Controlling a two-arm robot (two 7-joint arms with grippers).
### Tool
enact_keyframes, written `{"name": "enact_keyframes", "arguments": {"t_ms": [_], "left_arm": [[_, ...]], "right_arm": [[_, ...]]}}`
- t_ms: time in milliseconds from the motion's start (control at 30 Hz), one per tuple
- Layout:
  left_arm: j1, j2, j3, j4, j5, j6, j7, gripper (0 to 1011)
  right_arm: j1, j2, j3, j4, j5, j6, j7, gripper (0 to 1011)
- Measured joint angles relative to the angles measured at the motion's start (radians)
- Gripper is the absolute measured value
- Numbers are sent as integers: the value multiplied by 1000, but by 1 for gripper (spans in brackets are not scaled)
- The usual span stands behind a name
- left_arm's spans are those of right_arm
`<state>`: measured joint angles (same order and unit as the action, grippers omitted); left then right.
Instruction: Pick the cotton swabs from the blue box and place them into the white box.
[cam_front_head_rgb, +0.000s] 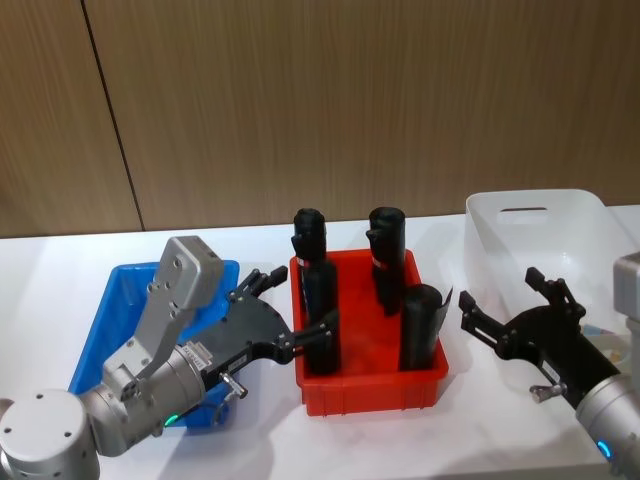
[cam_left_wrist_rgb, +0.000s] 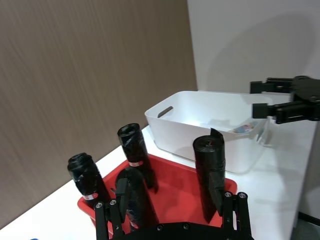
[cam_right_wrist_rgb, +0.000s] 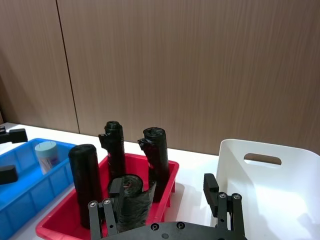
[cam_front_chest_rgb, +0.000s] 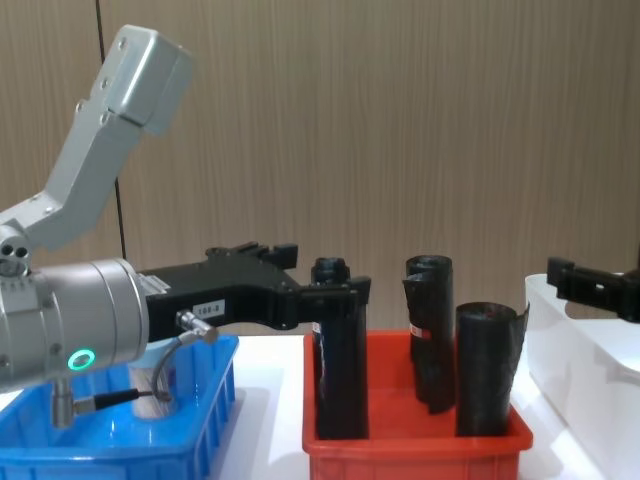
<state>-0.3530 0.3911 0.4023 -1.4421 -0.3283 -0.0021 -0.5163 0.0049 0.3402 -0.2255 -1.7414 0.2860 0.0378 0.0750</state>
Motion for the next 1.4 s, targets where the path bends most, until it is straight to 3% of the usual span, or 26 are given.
{"name": "enact_keyframes", "arguments": {"t_ms": [1067,1400], "left_arm": [[98,-8,45,-156,108,14,427,1004],[116,-9,52,-184,127,16,501,1004]], "right_arm": [[-20,-3,0,-25,2,-4,-9,1001],[-19,-3,0,-25,1,-4,-8,1002]]}}
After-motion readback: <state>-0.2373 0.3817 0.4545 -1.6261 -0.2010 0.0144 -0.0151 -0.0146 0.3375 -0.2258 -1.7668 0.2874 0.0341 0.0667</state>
